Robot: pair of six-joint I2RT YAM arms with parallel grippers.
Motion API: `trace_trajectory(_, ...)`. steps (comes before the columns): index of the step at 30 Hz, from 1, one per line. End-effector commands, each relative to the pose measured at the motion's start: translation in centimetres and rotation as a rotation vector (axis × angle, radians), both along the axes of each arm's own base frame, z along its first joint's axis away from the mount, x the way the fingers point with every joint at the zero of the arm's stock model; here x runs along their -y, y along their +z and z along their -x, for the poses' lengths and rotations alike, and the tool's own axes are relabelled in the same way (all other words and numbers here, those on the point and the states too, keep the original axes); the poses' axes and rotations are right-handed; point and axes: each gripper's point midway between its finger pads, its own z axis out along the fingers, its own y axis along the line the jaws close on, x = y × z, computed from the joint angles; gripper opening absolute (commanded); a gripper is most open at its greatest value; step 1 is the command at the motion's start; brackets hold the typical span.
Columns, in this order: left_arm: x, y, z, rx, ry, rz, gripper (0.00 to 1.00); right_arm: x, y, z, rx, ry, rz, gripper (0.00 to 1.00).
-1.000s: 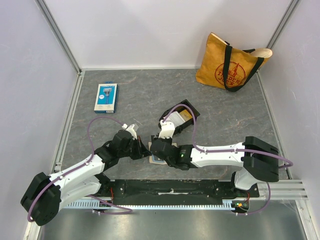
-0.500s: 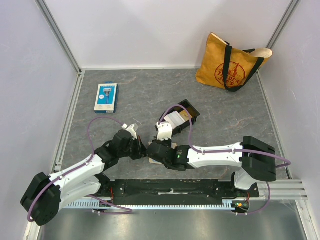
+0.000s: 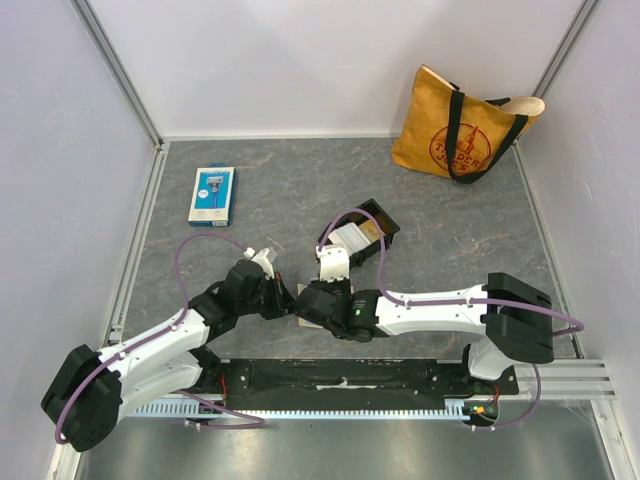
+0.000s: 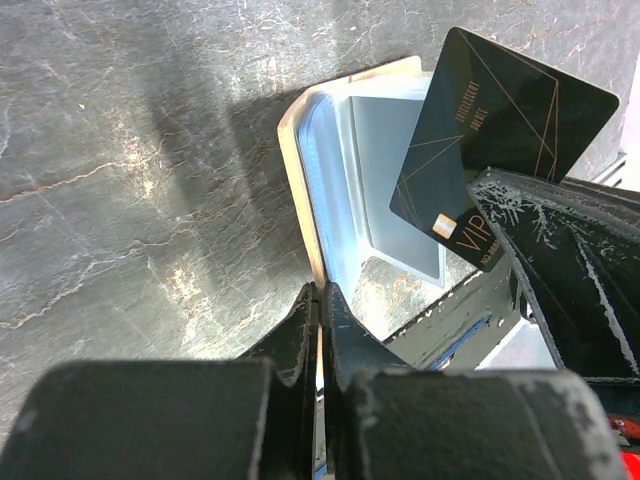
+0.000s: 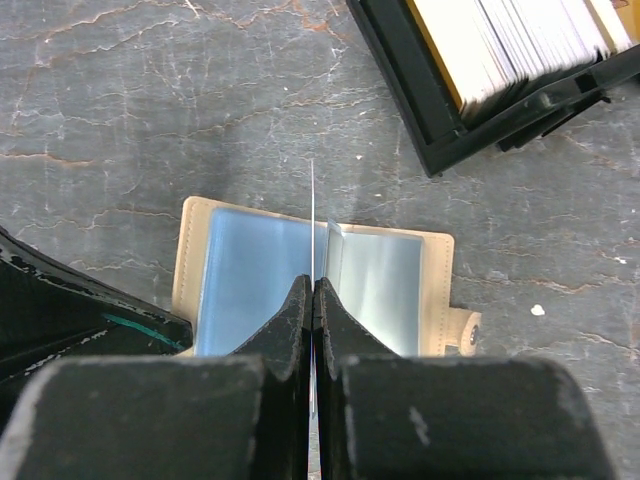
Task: Put the credit cards into the card holder
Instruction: Insert the credit card into the card holder.
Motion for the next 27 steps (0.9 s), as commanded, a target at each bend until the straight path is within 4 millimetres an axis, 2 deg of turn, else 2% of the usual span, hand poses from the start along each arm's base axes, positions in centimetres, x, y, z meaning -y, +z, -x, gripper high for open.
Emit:
trace_trajectory(1, 0.2, 0.5, -0.5, 0.025, 0.017, 0.019, 0.02, 0.6, 2.8, -0.6, 0.056, -0.048, -0.037, 0.00)
trace_trajectory(9, -0.3, -0.8, -0.2, 0.006, 0.024, -0.011, 0.02, 3.1, 0.5, -0.6, -0.053, -0.058, -0.051, 0.00)
trace_trajectory(12, -0.4, -1.2, -0.1, 0.002, 0.018, -0.024, 0.02, 3.4, 0.4, -0.1, -0.070, -0.028, -0.094, 0.00)
trace_trajectory(16, -0.5, -1.8, 0.2, -0.002, 0.001, -0.034, 0.02, 4.0, -0.6, 0.8, -0.123, -0.015, -0.117, 0.00)
trace_trajectory(23, -0.1, -2.4, 0.8, 0.005, -0.048, -0.011, 0.02, 1.4, 1.2, 2.2, -0.191, 0.146, -0.387, 0.00)
trace_trajectory(27, -0.2, -3.1, 1.0, -0.005, -0.047, -0.011, 0.02, 1.1, 0.8, 2.3, -0.279, 0.173, -0.511, 0.00)
